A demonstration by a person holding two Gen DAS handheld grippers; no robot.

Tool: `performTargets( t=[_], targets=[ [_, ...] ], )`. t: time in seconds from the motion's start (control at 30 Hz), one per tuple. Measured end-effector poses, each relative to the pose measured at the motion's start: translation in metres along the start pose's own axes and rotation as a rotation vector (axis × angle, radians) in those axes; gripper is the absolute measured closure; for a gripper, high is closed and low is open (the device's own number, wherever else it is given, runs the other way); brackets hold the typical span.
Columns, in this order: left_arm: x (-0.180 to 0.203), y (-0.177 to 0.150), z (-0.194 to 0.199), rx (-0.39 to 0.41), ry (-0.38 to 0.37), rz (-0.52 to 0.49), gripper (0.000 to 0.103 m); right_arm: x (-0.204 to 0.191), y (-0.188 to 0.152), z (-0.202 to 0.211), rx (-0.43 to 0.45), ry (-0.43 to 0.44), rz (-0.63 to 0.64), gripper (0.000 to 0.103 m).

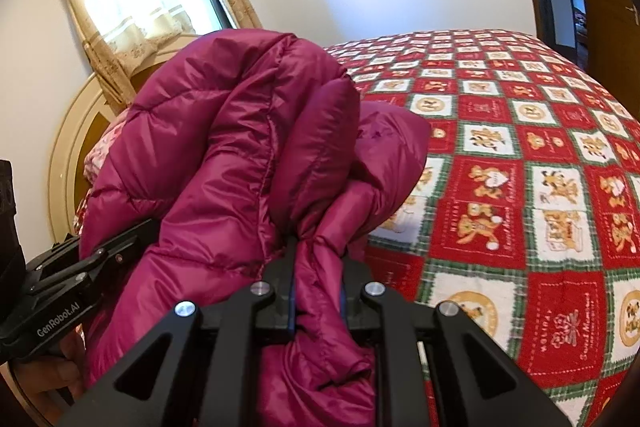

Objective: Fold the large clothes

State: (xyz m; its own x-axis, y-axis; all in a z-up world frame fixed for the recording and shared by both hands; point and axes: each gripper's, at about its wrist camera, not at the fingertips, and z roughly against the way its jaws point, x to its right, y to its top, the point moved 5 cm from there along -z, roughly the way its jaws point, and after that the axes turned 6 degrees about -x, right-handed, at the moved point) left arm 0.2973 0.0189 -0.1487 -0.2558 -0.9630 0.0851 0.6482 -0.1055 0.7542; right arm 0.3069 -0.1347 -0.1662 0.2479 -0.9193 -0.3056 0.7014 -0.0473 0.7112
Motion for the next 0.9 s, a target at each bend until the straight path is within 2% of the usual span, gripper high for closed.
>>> performTargets(
  t=[0.27,0.9],
  targets=[
    [-0.021,-0.004,0.004,0.003,0.023,0.033,0.078,-0.019,0.003,-0.012,-0.022,0.011,0.039,0.085],
    [-0.063,-0.028,-0.014,-0.061,0.07,0.087,0.077,-0.043,-0.007,-0.057,-0.117,-0.002,0.088,0.085]
  ],
)
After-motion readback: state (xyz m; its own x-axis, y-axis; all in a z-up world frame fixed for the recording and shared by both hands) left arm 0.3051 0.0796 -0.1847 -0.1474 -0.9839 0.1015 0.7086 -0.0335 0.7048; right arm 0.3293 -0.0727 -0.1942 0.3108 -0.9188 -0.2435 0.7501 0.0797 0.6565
